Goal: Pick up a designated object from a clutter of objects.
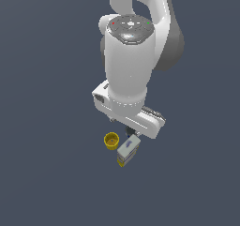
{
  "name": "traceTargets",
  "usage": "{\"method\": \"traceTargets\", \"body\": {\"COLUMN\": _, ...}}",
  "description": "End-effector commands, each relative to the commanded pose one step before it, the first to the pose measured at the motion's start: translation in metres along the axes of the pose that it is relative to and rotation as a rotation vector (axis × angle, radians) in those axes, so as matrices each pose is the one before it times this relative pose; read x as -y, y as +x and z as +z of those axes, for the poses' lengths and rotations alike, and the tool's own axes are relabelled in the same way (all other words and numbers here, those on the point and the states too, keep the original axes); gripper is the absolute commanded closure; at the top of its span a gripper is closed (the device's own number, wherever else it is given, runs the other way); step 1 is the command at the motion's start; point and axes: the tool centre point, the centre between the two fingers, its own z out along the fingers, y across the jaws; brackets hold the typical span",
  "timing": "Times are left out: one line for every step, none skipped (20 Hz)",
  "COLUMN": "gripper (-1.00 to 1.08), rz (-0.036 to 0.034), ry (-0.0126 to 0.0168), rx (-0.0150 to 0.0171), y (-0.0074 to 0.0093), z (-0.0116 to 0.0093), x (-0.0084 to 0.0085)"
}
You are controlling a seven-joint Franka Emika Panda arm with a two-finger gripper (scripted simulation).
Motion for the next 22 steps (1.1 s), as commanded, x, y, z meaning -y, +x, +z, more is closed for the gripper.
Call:
{"method": "traceTargets", "body": {"gripper": -0.92, "rz": 0.05471, "ry": -0.00277, "rx": 0.00311, "y": 0.00540, "z": 0.01230, "x": 0.00767}}
{"method": "traceTargets", "body": {"gripper": -0.92, "rz": 0.01861, "ry": -0.00108, "rx": 0.00119, "y": 0.00158, "z": 0.00442, "x": 0.00270}}
{"method": "traceTargets", "body": {"gripper": -0.92, "rz": 0.01740, "ry": -0.00103, "rx": 0.00109, "y": 0.00139, "z": 0.00418, "x": 0.00254}}
{"method": "traceTargets", "body": {"gripper": -0.92, "rz": 0.01621, "ry": -0.00098, "rx": 0.00100, "y": 0.00123, "z": 0.00393, "x": 0.00236}}
{"method": "traceTargets", "body": {"gripper": -0.92, "rz": 0.01499, "ry": -0.00093, "rx": 0.00091, "y": 0.00107, "z": 0.00367, "x": 0.00220}}
{"method": "traceTargets", "body": {"gripper": -0.92, "rz": 0.01379, "ry": -0.00087, "rx": 0.00082, "y": 0.00093, "z": 0.00340, "x": 0.00202}}
{"method": "traceTargets", "body": {"gripper": -0.92, "rz": 0.01259, "ry": -0.00081, "rx": 0.00073, "y": 0.00080, "z": 0.00313, "x": 0.00185}}
{"method": "traceTargets", "body": {"gripper": -0.92, "rz": 0.01139, "ry": -0.00074, "rx": 0.00065, "y": 0.00069, "z": 0.00285, "x": 0.00167}}
{"method": "traceTargets", "body": {"gripper": -0.92, "rz": 0.01018, "ry": -0.00067, "rx": 0.00057, "y": 0.00058, "z": 0.00256, "x": 0.00150}}
{"method": "traceTargets", "body": {"gripper": -0.92, "rz": 0.00900, "ry": -0.00060, "rx": 0.00050, "y": 0.00050, "z": 0.00227, "x": 0.00131}}
{"method": "traceTargets", "body": {"gripper": -0.92, "rz": 0.00778, "ry": -0.00052, "rx": 0.00043, "y": 0.00041, "z": 0.00198, "x": 0.00114}}
{"method": "traceTargets", "body": {"gripper": -0.92, "rz": 0.00656, "ry": -0.00044, "rx": 0.00036, "y": 0.00032, "z": 0.00168, "x": 0.00098}}
{"method": "traceTargets", "body": {"gripper": -0.92, "rz": 0.00542, "ry": -0.00037, "rx": 0.00029, "y": 0.00028, "z": 0.00138, "x": 0.00078}}
{"method": "traceTargets", "body": {"gripper": -0.92, "rz": 0.00418, "ry": -0.00029, "rx": 0.00022, "y": 0.00020, "z": 0.00107, "x": 0.00062}}
{"method": "traceTargets", "body": {"gripper": -0.92, "rz": 0.00300, "ry": -0.00021, "rx": 0.00016, "y": 0.00014, "z": 0.00077, "x": 0.00043}}
{"method": "traceTargets", "body": {"gripper": -0.92, "rz": 0.00182, "ry": -0.00013, "rx": 0.00010, "y": 0.00009, "z": 0.00046, "x": 0.00025}}
{"method": "traceTargets", "body": {"gripper": -0.92, "rz": 0.00069, "ry": -0.00005, "rx": 0.00004, "y": 0.00007, "z": 0.00016, "x": 0.00005}}
{"method": "traceTargets", "body": {"gripper": -0.92, "rz": -0.00417, "ry": -0.00033, "rx": 0.00038, "y": -0.00045, "z": -0.00048, "x": -0.00053}}
{"method": "traceTargets", "body": {"gripper": -0.92, "rz": 0.00000, "ry": 0.00000, "rx": 0.00000, "y": -0.00002, "z": 0.00038, "x": 0.00001}}
{"method": "traceTargets", "body": {"gripper": -0.92, "rz": 0.00000, "ry": 0.00000, "rx": 0.00000, "y": -0.00005, "z": 0.00113, "x": 0.00004}}
{"method": "traceTargets", "body": {"gripper": -0.92, "rz": 0.00000, "ry": 0.00000, "rx": 0.00000, "y": -0.00009, "z": 0.00189, "x": 0.00007}}
{"method": "traceTargets", "body": {"gripper": -0.92, "rz": 0.00069, "ry": 0.00004, "rx": -0.00007, "y": 0.00020, "z": 0.00258, "x": -0.00024}}
